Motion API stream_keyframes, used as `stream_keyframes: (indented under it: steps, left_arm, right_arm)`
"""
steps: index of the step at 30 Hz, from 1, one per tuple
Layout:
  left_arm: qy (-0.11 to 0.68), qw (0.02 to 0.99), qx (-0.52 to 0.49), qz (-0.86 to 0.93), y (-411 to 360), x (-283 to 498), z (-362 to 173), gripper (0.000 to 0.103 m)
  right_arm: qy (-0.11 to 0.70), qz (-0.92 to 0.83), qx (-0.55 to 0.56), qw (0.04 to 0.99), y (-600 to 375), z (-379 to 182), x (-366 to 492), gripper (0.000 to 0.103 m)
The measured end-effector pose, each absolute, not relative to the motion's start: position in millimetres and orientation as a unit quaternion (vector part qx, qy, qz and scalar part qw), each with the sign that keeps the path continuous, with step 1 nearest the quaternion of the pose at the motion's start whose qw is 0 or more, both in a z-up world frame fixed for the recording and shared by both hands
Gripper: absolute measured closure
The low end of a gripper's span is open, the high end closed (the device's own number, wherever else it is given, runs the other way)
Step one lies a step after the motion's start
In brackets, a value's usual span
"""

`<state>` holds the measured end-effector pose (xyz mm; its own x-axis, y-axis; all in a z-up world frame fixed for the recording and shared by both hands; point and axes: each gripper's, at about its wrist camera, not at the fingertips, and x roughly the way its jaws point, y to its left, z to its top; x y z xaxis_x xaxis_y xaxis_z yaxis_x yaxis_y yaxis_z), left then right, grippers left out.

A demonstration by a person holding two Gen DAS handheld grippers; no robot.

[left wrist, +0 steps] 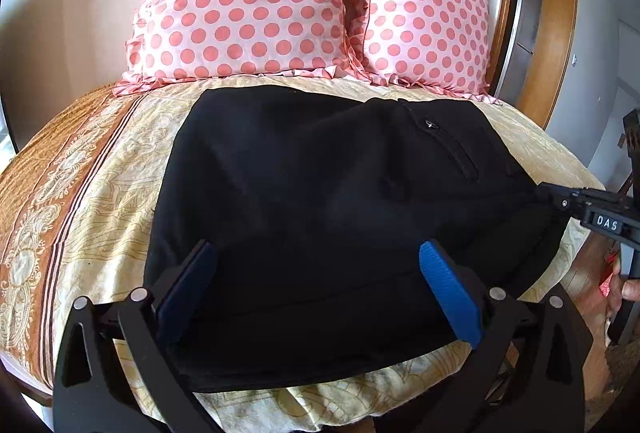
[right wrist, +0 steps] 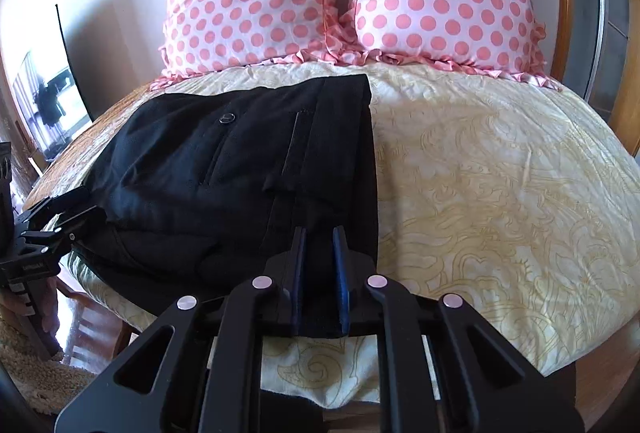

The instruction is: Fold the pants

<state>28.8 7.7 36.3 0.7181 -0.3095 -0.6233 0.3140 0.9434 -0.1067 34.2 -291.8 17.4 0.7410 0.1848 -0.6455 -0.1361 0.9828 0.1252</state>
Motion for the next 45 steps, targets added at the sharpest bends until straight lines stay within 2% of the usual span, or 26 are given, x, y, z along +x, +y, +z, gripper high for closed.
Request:
stream_keyframes:
  steps: [2, 3, 4, 5, 10, 14, 16, 17, 24, 27, 29, 31, 36, 41, 43, 45]
  left_arm:
    - [0.335, 0.925, -0.001, -0.182, 11, 27, 40, 0.002]
    - [0.332, 0.924, -0.008, -0.19, 15, 26, 44, 0.002]
    - [0.325, 0.926, -0.015, -0.193, 18, 26, 49, 0.002]
    - [0.314, 0.93, -0.021, -0.192, 21, 28, 56, 0.002]
    - [0.301, 0.927, -0.072, -0.214, 24, 58, 80, 0.002]
    - [0.351, 0.908, -0.084, -0.214, 15, 90, 71, 0.002]
    - [0.401, 0.892, -0.083, -0.191, 14, 108, 54, 0.002]
    - [0.426, 0.88, -0.094, -0.186, 17, 115, 44, 0.003]
    - [0.409, 0.874, -0.16, -0.207, 43, 105, 52, 0.003]
    - [0.395, 0.881, -0.141, -0.219, 40, 92, 59, 0.002]
    - [0.405, 0.883, -0.111, -0.21, 35, 91, 52, 0.002]
    - [0.398, 0.89, -0.079, -0.209, 29, 87, 45, 0.002]
    - [0.382, 0.899, -0.027, -0.21, 24, 66, 47, 0.002]
    - [0.37, 0.902, -0.039, -0.219, 31, 59, 45, 0.002]
    - [0.366, 0.903, -0.042, -0.22, 31, 58, 45, 0.002]
    - [0.363, 0.905, -0.039, -0.219, 30, 56, 44, 0.002]
  right_arm:
    - [0.331, 0.092, 0.043, 0.938, -296, 33, 32, 0.083]
    - [0.318, 0.093, 0.044, 0.943, -297, 42, 31, 0.074]
    - [0.3, 0.092, 0.042, 0.949, -298, 51, 30, 0.059]
    - [0.289, 0.094, 0.039, 0.952, -297, 58, 33, 0.055]
    - [0.316, 0.153, 0.036, 0.936, -269, 61, 76, 0.055]
    - [0.362, 0.17, 0.022, 0.916, -248, 36, 105, 0.055]
    - [0.398, 0.151, 0.027, 0.904, -251, 16, 116, 0.054]
    - [0.399, 0.157, 0.053, 0.902, -259, 11, 116, 0.054]
    - [0.376, 0.172, 0.083, 0.907, -267, 27, 97, 0.053]
    - [0.367, 0.172, 0.062, 0.912, -263, 30, 83, 0.028]
    - [0.398, 0.153, 0.026, 0.904, -258, 12, 85, 0.028]
    - [0.387, 0.156, 0.015, 0.909, -258, 14, 81, 0.027]
    - [0.345, 0.146, 0.113, 0.92, -304, 45, 84, 0.027]
    - [0.4, 0.149, 0.243, 0.871, -357, 19, 127, 0.028]
    - [0.411, 0.168, 0.269, 0.854, -361, 8, 135, 0.033]
    - [0.418, 0.192, 0.286, 0.841, -359, -1, 139, 0.033]
